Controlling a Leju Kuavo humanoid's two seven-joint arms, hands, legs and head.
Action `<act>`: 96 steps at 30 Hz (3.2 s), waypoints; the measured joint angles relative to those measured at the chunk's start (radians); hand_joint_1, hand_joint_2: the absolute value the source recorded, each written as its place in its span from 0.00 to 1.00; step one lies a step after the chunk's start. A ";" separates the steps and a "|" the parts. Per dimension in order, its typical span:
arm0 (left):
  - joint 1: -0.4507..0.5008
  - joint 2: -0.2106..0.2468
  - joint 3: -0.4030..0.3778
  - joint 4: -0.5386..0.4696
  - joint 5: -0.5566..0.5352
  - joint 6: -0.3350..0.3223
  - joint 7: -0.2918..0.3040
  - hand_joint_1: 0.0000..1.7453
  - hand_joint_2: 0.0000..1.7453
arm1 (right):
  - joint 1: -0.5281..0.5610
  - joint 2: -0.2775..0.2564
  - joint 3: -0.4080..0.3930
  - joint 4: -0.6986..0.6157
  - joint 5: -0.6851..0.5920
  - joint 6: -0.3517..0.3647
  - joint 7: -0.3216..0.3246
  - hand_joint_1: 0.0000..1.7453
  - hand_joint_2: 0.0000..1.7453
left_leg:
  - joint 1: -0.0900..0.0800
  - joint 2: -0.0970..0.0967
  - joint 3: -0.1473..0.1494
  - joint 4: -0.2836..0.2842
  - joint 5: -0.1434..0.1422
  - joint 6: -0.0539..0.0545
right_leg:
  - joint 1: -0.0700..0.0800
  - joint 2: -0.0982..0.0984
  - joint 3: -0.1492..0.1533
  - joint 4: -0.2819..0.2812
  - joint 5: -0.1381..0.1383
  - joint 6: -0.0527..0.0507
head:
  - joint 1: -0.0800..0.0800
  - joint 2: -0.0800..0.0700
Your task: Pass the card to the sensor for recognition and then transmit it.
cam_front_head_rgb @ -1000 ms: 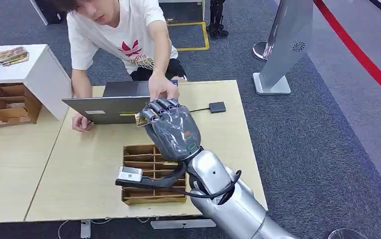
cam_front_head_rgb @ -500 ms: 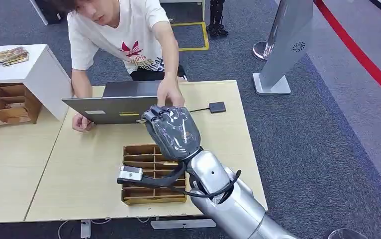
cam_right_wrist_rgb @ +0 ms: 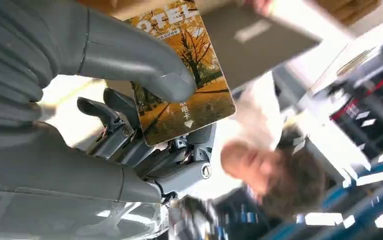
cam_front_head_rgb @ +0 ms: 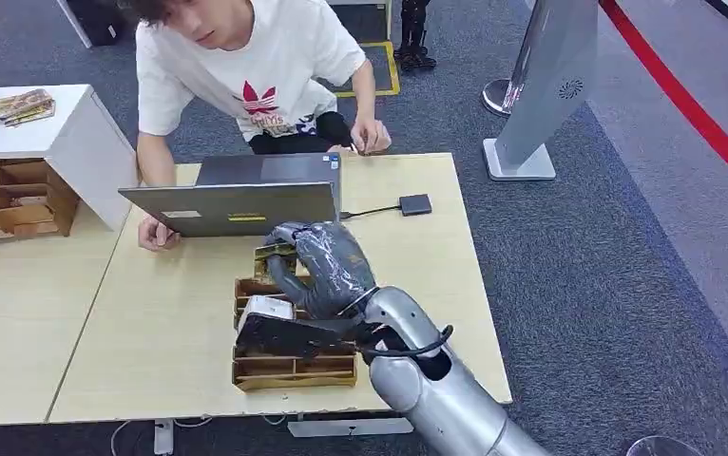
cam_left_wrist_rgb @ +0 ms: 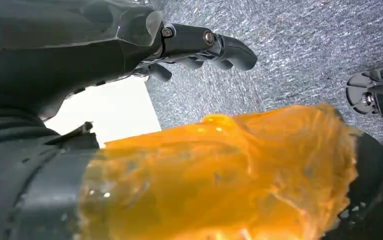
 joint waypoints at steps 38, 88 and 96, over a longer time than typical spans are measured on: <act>0.013 0.000 0.065 0.000 0.098 0.022 -0.005 0.00 0.00 | 0.337 -0.360 -0.146 -0.240 0.163 0.031 0.095 1.00 1.00 | 0.000 0.000 -0.001 0.000 -0.001 0.000 | 0.000 0.000 -0.001 0.000 0.000 0.000 | 0.000 0.000; 0.012 0.000 0.065 0.000 0.067 0.022 0.010 0.00 0.00 | 0.281 -0.365 -0.137 0.107 0.072 0.101 0.109 1.00 1.00 | 0.000 0.000 0.001 0.000 -0.001 0.000 | 0.000 0.000 0.000 0.000 0.000 0.000 | 0.000 0.000; 0.013 0.000 0.065 0.000 0.067 0.022 0.010 0.00 0.00 | 0.280 -0.364 -0.138 0.112 0.068 0.102 0.106 1.00 1.00 | 0.000 0.000 0.001 0.000 -0.001 0.000 | 0.000 0.000 0.001 0.000 0.000 0.000 | 0.000 0.000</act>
